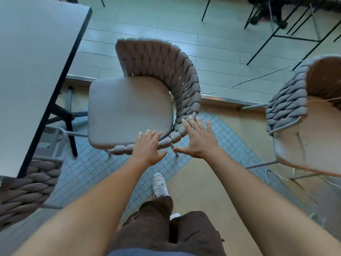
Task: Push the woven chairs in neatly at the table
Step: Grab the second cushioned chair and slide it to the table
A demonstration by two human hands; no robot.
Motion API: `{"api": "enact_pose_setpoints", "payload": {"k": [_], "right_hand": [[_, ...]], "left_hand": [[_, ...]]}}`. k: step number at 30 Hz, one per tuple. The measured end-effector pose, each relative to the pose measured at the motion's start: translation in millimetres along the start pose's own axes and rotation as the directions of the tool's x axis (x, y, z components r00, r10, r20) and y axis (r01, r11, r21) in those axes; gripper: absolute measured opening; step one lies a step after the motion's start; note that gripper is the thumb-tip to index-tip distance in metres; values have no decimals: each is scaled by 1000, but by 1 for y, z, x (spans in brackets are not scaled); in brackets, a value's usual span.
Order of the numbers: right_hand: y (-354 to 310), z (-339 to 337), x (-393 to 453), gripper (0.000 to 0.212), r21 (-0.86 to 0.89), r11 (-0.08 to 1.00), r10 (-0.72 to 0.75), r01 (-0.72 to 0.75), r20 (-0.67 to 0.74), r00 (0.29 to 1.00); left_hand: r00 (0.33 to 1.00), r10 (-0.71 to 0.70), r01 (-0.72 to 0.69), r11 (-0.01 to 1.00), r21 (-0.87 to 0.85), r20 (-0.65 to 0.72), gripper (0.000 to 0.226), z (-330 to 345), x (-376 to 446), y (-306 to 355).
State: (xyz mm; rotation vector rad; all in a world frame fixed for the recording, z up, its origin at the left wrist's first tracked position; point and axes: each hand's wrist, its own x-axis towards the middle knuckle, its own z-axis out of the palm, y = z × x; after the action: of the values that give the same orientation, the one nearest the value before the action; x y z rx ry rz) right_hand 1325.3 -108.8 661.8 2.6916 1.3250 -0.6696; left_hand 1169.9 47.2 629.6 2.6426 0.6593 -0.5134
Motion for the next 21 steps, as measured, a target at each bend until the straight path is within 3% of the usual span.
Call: {"api": "enact_pose_setpoints", "payload": {"k": [8, 14, 18, 21], "right_hand": [[26, -2, 73, 126, -129, 965, -218, 229, 92, 972], [58, 3, 129, 133, -323, 779, -457, 537, 293, 840], [72, 7, 166, 115, -364, 635, -538, 682, 425, 728], [73, 6, 190, 87, -346, 570, -575, 745, 480, 663]], "left_hand": [[992, -109, 110, 994, -12, 69, 86, 24, 36, 2], [983, -169, 173, 983, -55, 78, 92, 45, 67, 22], [966, -256, 254, 966, 46, 43, 84, 58, 82, 40], [971, -234, 232, 971, 55, 54, 66, 64, 90, 38]]}}
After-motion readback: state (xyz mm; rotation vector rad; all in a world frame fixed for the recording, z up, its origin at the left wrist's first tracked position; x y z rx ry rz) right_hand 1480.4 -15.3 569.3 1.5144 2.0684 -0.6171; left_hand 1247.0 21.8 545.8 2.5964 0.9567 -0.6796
